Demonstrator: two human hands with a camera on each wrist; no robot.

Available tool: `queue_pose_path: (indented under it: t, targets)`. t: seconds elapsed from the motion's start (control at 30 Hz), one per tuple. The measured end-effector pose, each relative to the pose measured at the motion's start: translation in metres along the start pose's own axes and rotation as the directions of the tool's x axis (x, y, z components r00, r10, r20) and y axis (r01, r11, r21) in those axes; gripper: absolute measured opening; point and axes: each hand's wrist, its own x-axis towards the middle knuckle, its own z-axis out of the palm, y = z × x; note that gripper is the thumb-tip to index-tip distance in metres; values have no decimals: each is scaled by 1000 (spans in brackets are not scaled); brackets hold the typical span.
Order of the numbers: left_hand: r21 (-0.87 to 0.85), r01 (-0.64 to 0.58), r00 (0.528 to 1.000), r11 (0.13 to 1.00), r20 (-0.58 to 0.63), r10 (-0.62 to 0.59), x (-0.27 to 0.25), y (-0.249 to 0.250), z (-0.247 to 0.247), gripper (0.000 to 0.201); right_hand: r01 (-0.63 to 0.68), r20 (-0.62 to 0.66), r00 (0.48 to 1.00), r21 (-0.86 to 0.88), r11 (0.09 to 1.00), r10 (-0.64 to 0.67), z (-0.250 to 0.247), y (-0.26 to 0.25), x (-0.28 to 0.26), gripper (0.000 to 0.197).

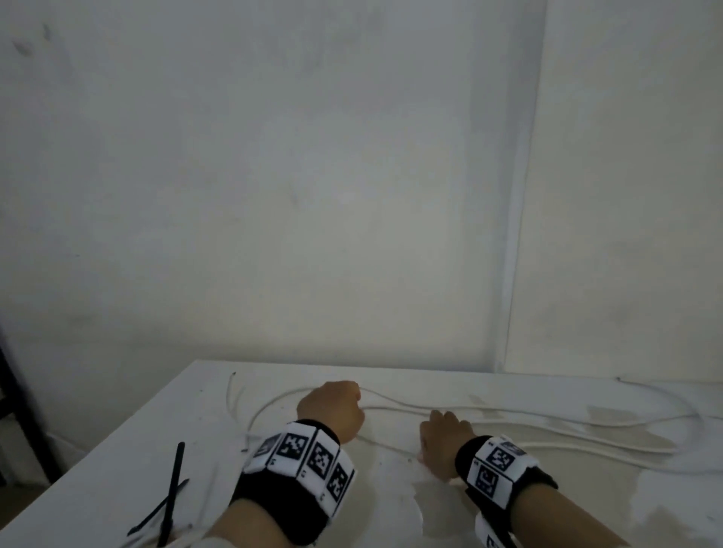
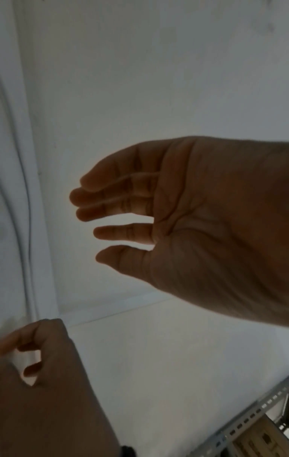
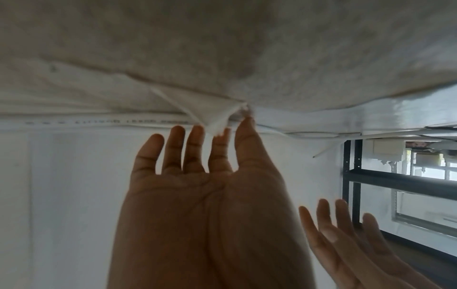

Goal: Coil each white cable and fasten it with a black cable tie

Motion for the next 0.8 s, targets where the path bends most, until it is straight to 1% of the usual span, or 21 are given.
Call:
queue_pose_path:
  t: [0.07, 0.1, 0.13, 0.17, 0.2, 0.23, 0.3, 0.33, 0.4, 0.43, 0.47, 0.5, 0.57, 0.63, 0.7, 0.8]
  targets:
    - [-12, -38, 997, 999, 63, 38, 8, 9, 8, 44, 45, 3, 999, 80, 996, -45, -2, 3, -2, 5]
    - [-19, -56, 994, 998, 94, 57, 11, 14, 13, 48, 69, -6, 998, 140, 988, -68, -1, 6, -4, 11]
    - [-20, -68, 989, 998, 130, 70, 14, 18, 17, 51, 98, 4, 995, 196, 976, -101, 0, 9, -8, 13]
    - [-13, -77, 983, 997, 166, 78, 15, 22, 23, 53, 122, -6, 992, 197, 973, -123, 1, 12, -10, 24]
    - [2, -85, 977, 996, 197, 83, 17, 25, 29, 54, 122, 0, 992, 149, 981, -123, 3, 14, -13, 36]
    - [18, -86, 973, 996, 217, 80, 18, 28, 35, 55, 110, 0, 994, 70, 991, -110, 5, 16, -15, 41]
    - [26, -83, 969, 996, 235, 75, 19, 31, 45, 58, 103, 14, 995, -54, 993, -103, 5, 16, -19, 39]
    - [27, -89, 967, 996, 243, 80, 21, 31, 50, 60, 116, 26, 993, -66, 991, -115, 4, 16, -22, 36]
    - [50, -92, 965, 995, 251, 77, 21, 31, 56, 61, 145, 54, 988, 1, 989, -145, 0, 16, -27, 27]
    - [70, -88, 966, 994, 247, 68, 21, 32, 57, 58, 159, 40, 986, 74, 984, -162, -3, 17, -30, 17]
    - [89, -87, 970, 992, 234, 64, 21, 32, 59, 52, 180, -1, 983, 156, 971, -182, -5, 20, -32, 6]
    - [105, -89, 977, 990, 202, 66, 21, 34, 60, 44, 196, -62, 980, 233, 952, -187, -9, 23, -35, 5]
    - [95, -96, 992, 991, 96, 87, 22, 36, 60, 34, 227, -183, 968, 342, 912, -172, -20, 31, -44, 9]
    - [27, -120, 992, 992, -32, 121, 24, 37, 57, 33, 271, -328, 932, 348, 897, -154, -33, 44, -53, 17]
    - [-38, -168, 974, 985, -158, 161, 27, 34, 51, 29, 271, -444, 891, 349, 897, -96, -44, 60, -63, 23]
    - [-99, -229, 937, 968, -291, 192, 29, 26, 45, 21, 228, -529, 848, 416, 880, 31, -53, 82, -73, 17]
